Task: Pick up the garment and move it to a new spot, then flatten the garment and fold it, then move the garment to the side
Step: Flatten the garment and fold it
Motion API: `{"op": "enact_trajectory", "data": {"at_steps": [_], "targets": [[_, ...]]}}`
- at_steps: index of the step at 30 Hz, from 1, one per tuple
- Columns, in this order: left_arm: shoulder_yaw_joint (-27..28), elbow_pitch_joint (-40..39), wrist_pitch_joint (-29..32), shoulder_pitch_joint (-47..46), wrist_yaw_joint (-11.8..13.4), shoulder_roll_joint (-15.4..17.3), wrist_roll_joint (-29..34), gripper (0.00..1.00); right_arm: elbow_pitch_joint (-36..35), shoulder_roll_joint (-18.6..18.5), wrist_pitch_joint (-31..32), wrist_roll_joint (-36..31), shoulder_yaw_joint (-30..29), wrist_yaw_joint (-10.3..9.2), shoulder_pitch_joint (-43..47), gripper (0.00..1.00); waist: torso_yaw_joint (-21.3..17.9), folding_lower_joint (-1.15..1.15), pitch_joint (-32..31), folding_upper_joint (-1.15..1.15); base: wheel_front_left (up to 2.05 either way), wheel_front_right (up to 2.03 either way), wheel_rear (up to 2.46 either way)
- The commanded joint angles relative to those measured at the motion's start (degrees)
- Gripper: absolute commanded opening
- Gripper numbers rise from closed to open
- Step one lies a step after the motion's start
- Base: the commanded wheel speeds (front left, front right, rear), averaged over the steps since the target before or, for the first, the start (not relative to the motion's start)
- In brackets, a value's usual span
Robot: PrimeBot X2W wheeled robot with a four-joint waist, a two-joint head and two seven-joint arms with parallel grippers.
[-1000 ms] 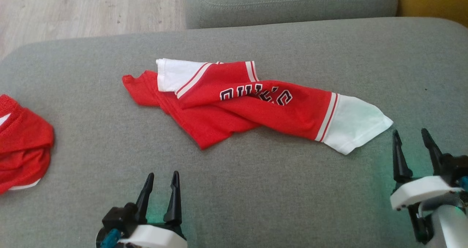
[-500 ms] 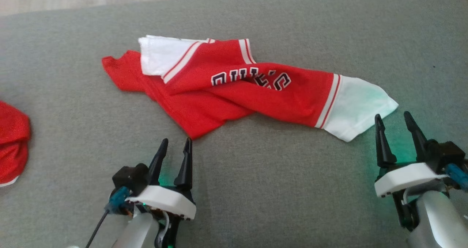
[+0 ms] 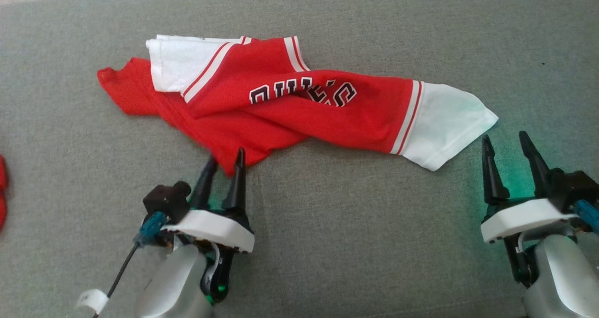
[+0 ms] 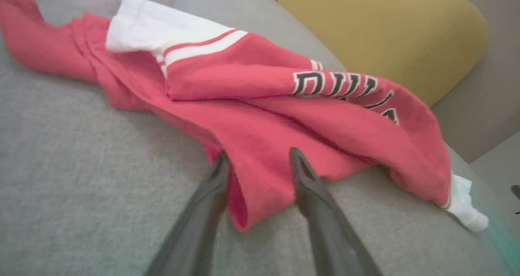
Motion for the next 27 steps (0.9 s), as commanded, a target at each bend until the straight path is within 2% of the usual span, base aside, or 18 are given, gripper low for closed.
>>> {"op": "enact_trajectory", "data": {"at_steps": [1, 2, 8, 18, 23, 27], "targets": [[1.8, -1.9, -0.2, -0.9, -0.7, 0.0, 0.5, 0.03, -1.5, -0.6, -0.2, 0.3, 1.1, -0.04, -1.1, 1.0, 0.1, -0.01, -0.3, 0.0, 0.0, 0.0, 0.0], [2.1, -2.9, -0.2, -0.6, -0.7, 0.0, 1.3, 0.0, -1.4, -0.5, -0.2, 0.4, 1.1, -0.04, -1.0, 1.0, 0.2, -0.01, -0.6, 0.0, 0.0, 0.0, 0.0], [3.9, -11.0, -0.2, 3.0, -0.7, 0.0, 5.0, 0.0, -0.3, 0.3, -0.2, 0.6, 0.5, -0.04, 0.7, 1.0, 2.9, -0.01, -4.2, 0.0, 0.0, 0.0, 0.0], [2.5, -22.5, -0.2, 13.7, -0.7, 0.0, 10.6, 0.0, 1.4, 3.3, -0.2, 0.3, -0.6, -0.04, 5.5, 1.0, 11.6, -0.01, -12.0, 0.0, 0.0, 0.0, 0.0], [5.9, -23.6, -0.2, 15.5, -0.7, 0.0, 12.3, 0.0, 1.0, 3.8, -0.2, -0.1, -0.5, -0.04, 5.3, 1.0, 11.8, -0.01, -11.3, 0.0, 0.0, 0.0, 0.0], [8.9, -19.6, -0.2, 14.3, -0.7, 0.1, 13.7, 0.0, 0.9, 3.2, -0.2, 0.0, 0.2, -0.04, 4.5, 1.0, 10.7, -0.01, -9.6, 0.0, 0.0, 0.0, 0.0]]}}
